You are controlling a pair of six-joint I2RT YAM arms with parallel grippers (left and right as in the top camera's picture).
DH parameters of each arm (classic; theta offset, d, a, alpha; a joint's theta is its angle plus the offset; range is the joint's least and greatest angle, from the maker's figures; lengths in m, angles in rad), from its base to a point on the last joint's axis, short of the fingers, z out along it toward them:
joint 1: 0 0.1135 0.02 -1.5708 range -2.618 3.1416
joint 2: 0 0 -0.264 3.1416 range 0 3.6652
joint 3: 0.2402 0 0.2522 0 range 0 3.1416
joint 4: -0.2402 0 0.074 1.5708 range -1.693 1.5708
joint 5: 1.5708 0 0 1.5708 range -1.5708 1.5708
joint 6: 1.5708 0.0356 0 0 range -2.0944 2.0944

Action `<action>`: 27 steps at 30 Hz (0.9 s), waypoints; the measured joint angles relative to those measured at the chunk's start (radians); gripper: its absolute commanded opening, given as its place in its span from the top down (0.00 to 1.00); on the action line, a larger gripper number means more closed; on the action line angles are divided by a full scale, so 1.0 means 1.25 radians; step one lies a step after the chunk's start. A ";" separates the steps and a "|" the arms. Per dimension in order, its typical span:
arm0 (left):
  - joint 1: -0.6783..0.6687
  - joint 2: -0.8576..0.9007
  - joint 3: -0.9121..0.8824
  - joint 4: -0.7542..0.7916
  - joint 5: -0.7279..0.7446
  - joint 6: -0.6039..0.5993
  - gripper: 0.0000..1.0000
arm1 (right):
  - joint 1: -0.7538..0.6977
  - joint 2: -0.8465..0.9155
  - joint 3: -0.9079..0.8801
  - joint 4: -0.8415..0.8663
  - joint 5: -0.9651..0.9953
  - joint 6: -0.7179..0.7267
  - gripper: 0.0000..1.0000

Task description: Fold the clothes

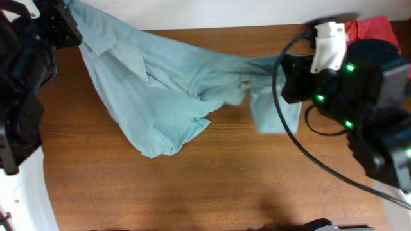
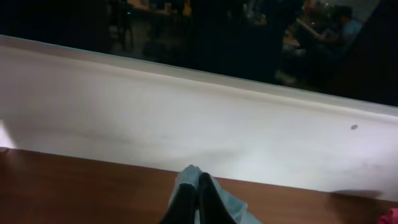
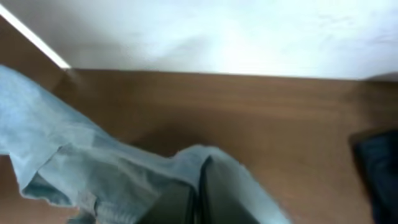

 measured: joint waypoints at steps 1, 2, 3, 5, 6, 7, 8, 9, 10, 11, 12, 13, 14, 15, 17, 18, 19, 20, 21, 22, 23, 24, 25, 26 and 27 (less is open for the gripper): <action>0.000 -0.003 0.000 0.000 -0.007 0.001 0.99 | 0.000 -0.002 0.017 -0.016 0.004 -0.004 0.96; 0.000 -0.007 0.000 0.000 -0.014 0.001 0.99 | 0.000 -0.004 0.035 -0.032 0.007 -0.010 0.96; 0.000 -0.013 0.000 0.000 -0.020 0.002 0.99 | 0.000 -0.005 0.047 -0.042 0.009 -0.012 0.96; 0.000 -0.035 0.000 0.000 -0.033 0.003 0.99 | 0.000 -0.007 0.068 -0.062 0.013 -0.016 0.96; 0.000 -0.055 0.000 -0.001 -0.040 0.003 0.99 | 0.000 -0.007 0.084 -0.078 0.016 -0.016 0.96; 0.000 -0.063 0.000 -0.001 -0.042 0.003 0.99 | 0.000 -0.007 0.089 -0.082 0.016 -0.017 0.96; 0.000 -0.084 0.000 -0.001 -0.049 0.004 0.99 | 0.000 -0.007 0.098 -0.092 0.016 -0.017 0.96; 0.000 -0.103 0.000 -0.001 -0.053 0.005 0.99 | 0.000 -0.007 0.107 -0.101 0.016 -0.018 0.96; 0.000 -0.122 0.000 0.000 -0.056 0.007 0.99 | 0.000 -0.007 0.115 -0.112 0.016 -0.018 0.96; 0.000 -0.143 0.000 0.000 -0.059 0.009 0.99 | 0.000 -0.007 0.122 -0.121 0.016 -0.018 0.96; 0.000 -0.165 0.000 0.000 -0.061 0.010 0.99 | 0.000 -0.007 0.131 -0.132 0.016 -0.018 0.96; 0.000 -0.185 0.000 0.001 -0.062 0.012 0.99 | 0.000 -0.007 0.140 -0.141 0.015 -0.018 0.96; 0.000 -0.204 0.001 0.001 -0.063 0.013 0.99 | 0.000 -0.007 0.149 -0.146 0.014 -0.018 0.96; 0.000 -0.222 0.002 0.002 -0.065 0.014 0.99 | 0.000 -0.008 0.157 -0.150 0.012 -0.019 0.96; 0.000 -0.253 0.003 0.004 -0.068 0.016 0.99 | 0.000 -0.010 0.171 -0.151 0.002 -0.018 0.96; 0.000 -0.268 0.004 0.004 -0.068 0.018 0.99 | 0.000 -0.013 0.175 -0.151 -0.004 -0.019 0.96; 0.000 -0.284 0.004 0.005 -0.068 0.018 0.99 | 0.000 -0.016 0.179 -0.152 -0.012 -0.018 0.96; 0.000 -0.294 0.005 0.005 -0.068 0.018 0.99 | 0.000 -0.019 0.182 -0.152 -0.019 -0.018 0.96; 0.000 -0.305 0.005 0.008 -0.068 0.019 1.00 | 0.000 -0.024 0.183 -0.152 -0.025 -0.018 0.96; 0.000 -0.316 0.006 0.011 -0.069 0.020 0.99 | 0.000 -0.029 0.185 -0.152 -0.033 -0.017 0.96; 0.000 -0.324 0.007 0.015 -0.069 0.021 1.00 | 0.000 -0.034 0.186 -0.151 -0.040 -0.014 0.96; 0.000 -0.331 0.009 0.018 -0.069 0.021 0.99 | 0.000 -0.040 0.188 -0.152 -0.046 -0.013 0.96; 0.000 -0.337 0.013 0.019 -0.069 0.023 0.99 | 0.000 -0.045 0.189 -0.152 -0.051 -0.009 0.96; 0.000 -0.340 0.019 0.019 -0.069 0.025 0.99 | 0.000 -0.050 0.191 -0.152 -0.055 -0.006 0.96; 0.000 -0.341 0.026 0.019 -0.069 0.027 0.99 | 0.000 -0.054 0.192 -0.151 -0.058 0.000 0.96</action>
